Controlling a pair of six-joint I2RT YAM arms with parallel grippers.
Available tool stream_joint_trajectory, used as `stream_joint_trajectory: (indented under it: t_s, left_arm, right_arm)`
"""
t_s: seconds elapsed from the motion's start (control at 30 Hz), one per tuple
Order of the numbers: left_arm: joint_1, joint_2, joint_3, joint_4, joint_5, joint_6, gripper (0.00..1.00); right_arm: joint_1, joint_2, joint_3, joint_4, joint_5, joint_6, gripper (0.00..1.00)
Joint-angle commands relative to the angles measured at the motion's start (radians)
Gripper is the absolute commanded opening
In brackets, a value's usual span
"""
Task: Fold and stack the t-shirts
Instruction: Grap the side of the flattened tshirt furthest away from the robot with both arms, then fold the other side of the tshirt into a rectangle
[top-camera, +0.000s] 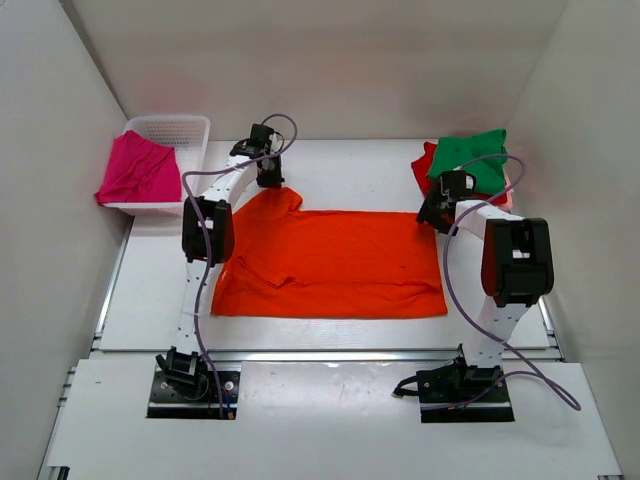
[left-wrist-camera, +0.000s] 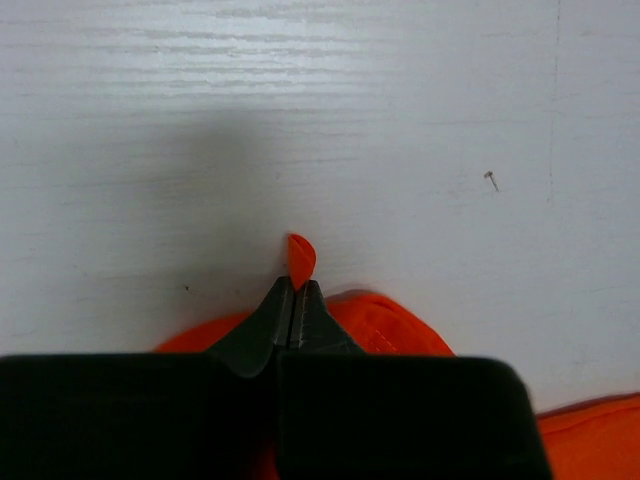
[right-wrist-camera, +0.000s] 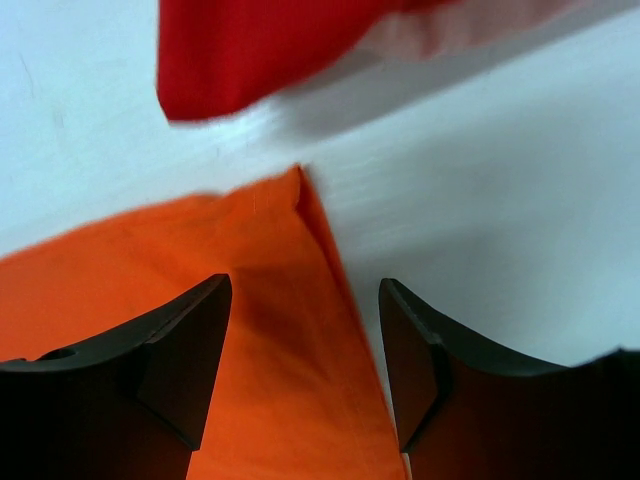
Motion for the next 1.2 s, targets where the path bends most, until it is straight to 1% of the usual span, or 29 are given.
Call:
stream_joint_trajectory:
  t_s: [0.0, 0.17, 0.23, 0.27, 0.3, 0.33, 0.37, 0.4, 0.43, 0.53, 0.63, 0.7, 0.8, 0.83, 0.9, 1.0, 1.17]
  left_arm:
    - [0.000, -0.085, -0.061, 0.014, 0.042, 0.014, 0.00]
    - [0.008, -0.115, -0.129, 0.029, 0.057, 0.012, 0.00]
    - [0.011, -0.136, -0.160, 0.047, 0.062, 0.008, 0.00]
    - [0.014, -0.141, -0.168, 0.059, 0.066, 0.006, 0.00]
    - [0.014, -0.150, -0.183, 0.063, 0.071, 0.001, 0.00]
    - [0.017, -0.165, -0.194, 0.064, 0.073, 0.007, 0.00]
    - [0.021, -0.174, -0.211, 0.072, 0.076, -0.002, 0.00]
    - [0.023, -0.180, -0.219, 0.078, 0.077, -0.003, 0.00]
    - [0.031, -0.191, -0.231, 0.083, 0.082, 0.000, 0.00]
    - [0.043, -0.234, -0.252, 0.081, 0.096, -0.005, 0.00]
    - [0.048, -0.275, -0.248, 0.009, 0.099, 0.006, 0.00]
    - [0.048, -0.322, -0.298, 0.023, 0.097, 0.015, 0.00]
    - [0.057, -0.464, -0.526, 0.098, 0.086, 0.011, 0.00]
    - [0.058, -0.520, -0.559, 0.128, 0.091, 0.012, 0.00]
    - [0.074, -0.597, -0.686, 0.159, 0.097, -0.003, 0.00]
    - [0.084, -0.699, -0.790, 0.169, 0.103, 0.004, 0.00]
    - [0.060, -0.835, -0.938, 0.165, 0.100, 0.011, 0.00]
  right_arm:
    - [0.005, 0.042, 0.056, 0.048, 0.092, 0.046, 0.58]
    - [0.011, 0.091, 0.118, 0.035, 0.077, 0.057, 0.56]
    - [0.006, 0.107, 0.133, 0.032, 0.067, 0.054, 0.50]
    - [0.012, 0.114, 0.139, 0.032, 0.073, 0.058, 0.45]
    - [0.006, 0.114, 0.144, 0.035, 0.065, 0.043, 0.33]
    - [0.006, 0.123, 0.147, 0.029, 0.059, 0.040, 0.27]
    - [0.006, 0.124, 0.153, 0.017, 0.060, 0.038, 0.14]
    - [0.008, 0.127, 0.161, 0.023, 0.059, 0.038, 0.04]
    - [0.011, 0.125, 0.162, 0.023, 0.054, 0.026, 0.00]
    - [0.013, 0.122, 0.161, 0.074, 0.030, -0.032, 0.00]
    - [0.006, 0.128, 0.182, 0.100, -0.025, -0.095, 0.00]
    - [-0.006, 0.128, 0.182, 0.095, -0.049, -0.119, 0.00]
    - [-0.009, 0.087, 0.144, 0.140, -0.114, -0.146, 0.00]
    - [-0.009, 0.079, 0.115, 0.147, -0.128, -0.150, 0.00]
    - [-0.009, 0.035, 0.075, 0.195, -0.151, -0.161, 0.00]
    - [-0.035, 0.012, 0.049, 0.203, -0.164, -0.182, 0.00]
    - [-0.043, -0.034, 0.004, 0.195, -0.197, -0.196, 0.00]
